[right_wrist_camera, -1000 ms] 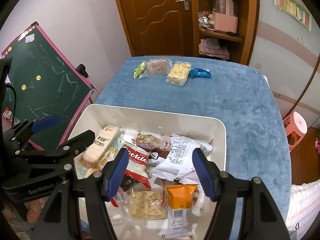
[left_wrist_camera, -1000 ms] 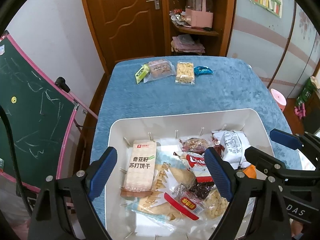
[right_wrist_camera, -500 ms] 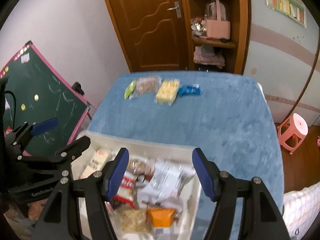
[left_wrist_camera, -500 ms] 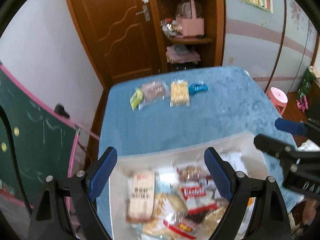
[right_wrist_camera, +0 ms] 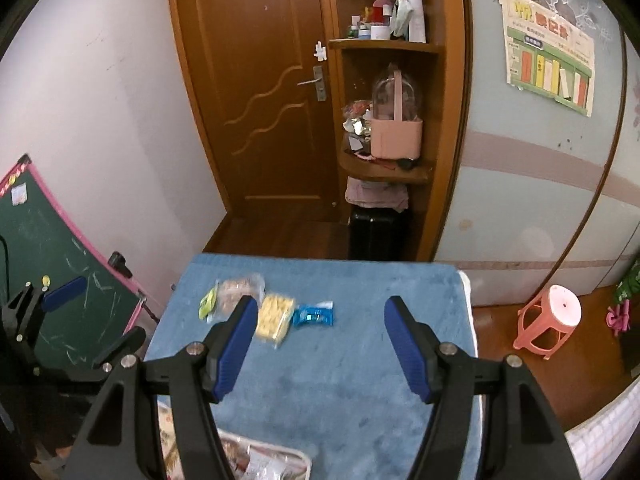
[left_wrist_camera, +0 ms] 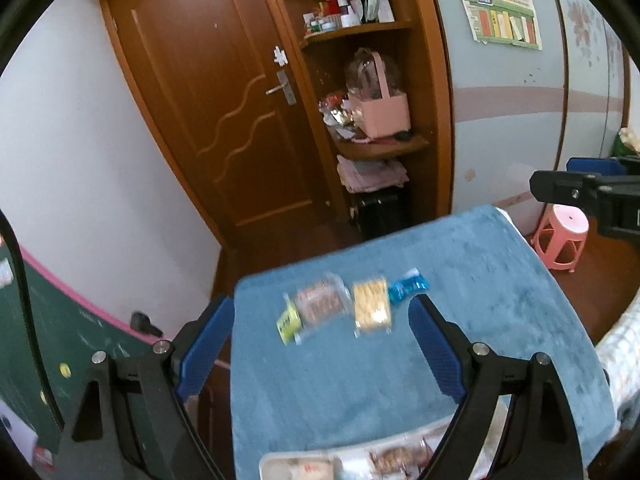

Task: Organize snacks
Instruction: 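Open both tools and move them back toward the last snacks, then grasp the clear puffed-corn bag with left tool while right tool grasps blue bar, then carry the puffed-corn bag into the tray with left tool while right tool drops blue bar, then open both tools and move them back to the last biscuit bag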

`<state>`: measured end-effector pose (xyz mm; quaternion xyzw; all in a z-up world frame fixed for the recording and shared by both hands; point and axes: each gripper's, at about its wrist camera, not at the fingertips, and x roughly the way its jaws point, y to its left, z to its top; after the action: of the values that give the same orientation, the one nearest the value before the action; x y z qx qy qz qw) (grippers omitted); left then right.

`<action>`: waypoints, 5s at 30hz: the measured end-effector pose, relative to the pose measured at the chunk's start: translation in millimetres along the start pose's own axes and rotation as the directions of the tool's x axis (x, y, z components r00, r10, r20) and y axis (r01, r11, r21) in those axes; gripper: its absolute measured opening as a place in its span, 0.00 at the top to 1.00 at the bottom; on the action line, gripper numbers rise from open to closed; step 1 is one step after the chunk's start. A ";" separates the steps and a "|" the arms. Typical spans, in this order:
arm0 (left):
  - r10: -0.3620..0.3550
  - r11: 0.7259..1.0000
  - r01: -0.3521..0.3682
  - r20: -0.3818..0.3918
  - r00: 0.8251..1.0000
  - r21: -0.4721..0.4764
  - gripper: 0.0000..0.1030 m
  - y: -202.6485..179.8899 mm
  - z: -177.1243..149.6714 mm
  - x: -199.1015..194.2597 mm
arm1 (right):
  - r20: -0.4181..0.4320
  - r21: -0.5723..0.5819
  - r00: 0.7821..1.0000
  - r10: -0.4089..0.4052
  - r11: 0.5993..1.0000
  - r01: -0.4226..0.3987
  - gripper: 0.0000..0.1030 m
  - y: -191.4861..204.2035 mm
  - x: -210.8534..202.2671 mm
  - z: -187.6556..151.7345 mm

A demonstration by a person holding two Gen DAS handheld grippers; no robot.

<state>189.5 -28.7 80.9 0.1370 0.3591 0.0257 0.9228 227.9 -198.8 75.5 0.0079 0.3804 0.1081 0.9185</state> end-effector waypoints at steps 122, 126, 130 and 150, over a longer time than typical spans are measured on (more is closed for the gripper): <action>-0.186 0.964 0.116 -0.290 0.939 -0.241 0.40 -9.2 -276.7 -48.9 | -0.130 0.005 0.972 0.198 0.980 -0.199 0.57 105.1 -36.2 -241.2; -0.207 0.956 0.126 -0.303 0.930 -0.267 0.36 -8.2 -276.3 -44.2 | -0.165 0.000 0.967 0.194 0.981 -0.196 0.55 109.0 -29.2 -242.2; -0.199 0.953 0.117 -0.287 0.937 -0.278 0.14 -6.7 -274.4 -43.4 | -0.197 0.019 0.959 0.202 0.979 -0.203 0.46 108.9 -22.5 -244.7; -0.214 0.958 0.139 -0.305 0.928 -0.251 0.13 -15.4 -271.3 -34.6 | -0.217 0.070 0.951 0.221 0.975 -0.211 0.40 97.6 -12.2 -242.1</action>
<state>-18.6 15.0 -91.8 -0.0075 0.5136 0.0050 0.8580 31.2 -122.4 -78.6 0.0585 0.4807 0.1993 0.8519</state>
